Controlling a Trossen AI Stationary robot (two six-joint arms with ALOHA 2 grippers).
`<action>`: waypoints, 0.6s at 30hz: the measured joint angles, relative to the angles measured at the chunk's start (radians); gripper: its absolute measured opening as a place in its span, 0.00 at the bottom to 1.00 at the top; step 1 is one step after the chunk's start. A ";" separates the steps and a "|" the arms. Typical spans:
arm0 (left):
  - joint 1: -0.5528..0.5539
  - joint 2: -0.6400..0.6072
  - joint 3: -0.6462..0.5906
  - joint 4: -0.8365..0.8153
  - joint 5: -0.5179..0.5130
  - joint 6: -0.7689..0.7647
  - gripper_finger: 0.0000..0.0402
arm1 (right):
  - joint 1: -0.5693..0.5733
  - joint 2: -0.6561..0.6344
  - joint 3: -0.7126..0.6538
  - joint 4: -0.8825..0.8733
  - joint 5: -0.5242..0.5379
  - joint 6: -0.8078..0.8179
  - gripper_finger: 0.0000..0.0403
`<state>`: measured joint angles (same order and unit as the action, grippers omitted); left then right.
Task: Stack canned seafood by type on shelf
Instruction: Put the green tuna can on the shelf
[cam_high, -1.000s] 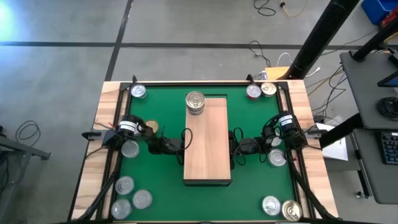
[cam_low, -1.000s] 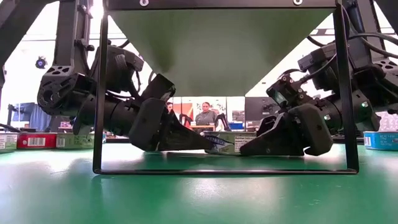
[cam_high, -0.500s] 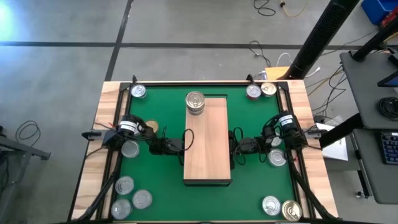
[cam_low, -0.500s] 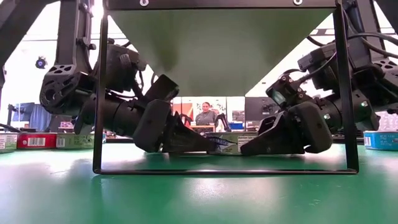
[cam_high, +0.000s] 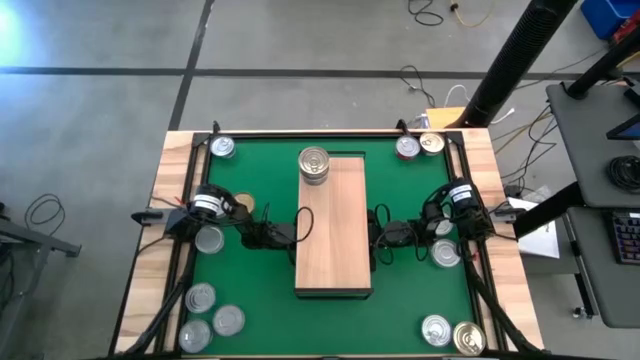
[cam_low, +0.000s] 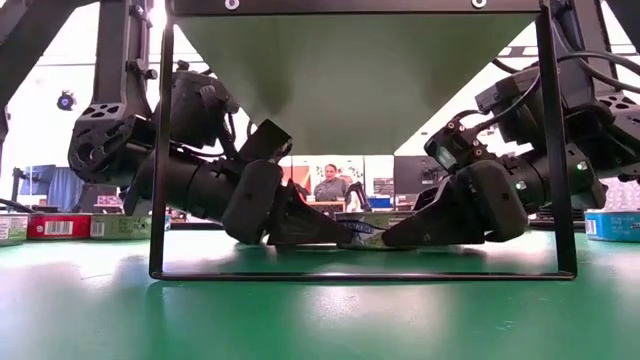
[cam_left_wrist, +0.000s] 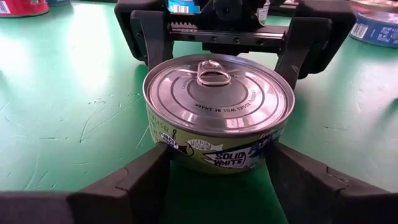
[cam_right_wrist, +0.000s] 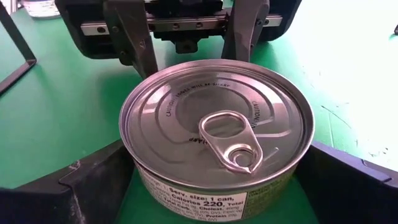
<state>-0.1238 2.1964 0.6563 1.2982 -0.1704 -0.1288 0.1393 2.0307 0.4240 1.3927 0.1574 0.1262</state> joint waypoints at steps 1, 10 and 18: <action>0.000 0.000 -0.009 0.024 0.000 -0.008 0.60 | 0.000 -0.002 0.000 0.004 0.001 0.013 0.97; -0.003 -0.020 -0.120 0.151 0.001 -0.079 0.60 | 0.011 -0.120 -0.064 -0.085 -0.109 0.170 0.90; -0.019 -0.102 -0.272 0.175 -0.037 -0.108 0.60 | 0.064 -0.430 -0.075 -0.658 -0.055 0.264 0.90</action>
<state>-0.1428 2.0939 0.3841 1.4728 -0.2073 -0.2373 0.2036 1.6007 0.3485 0.7348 0.1025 0.3901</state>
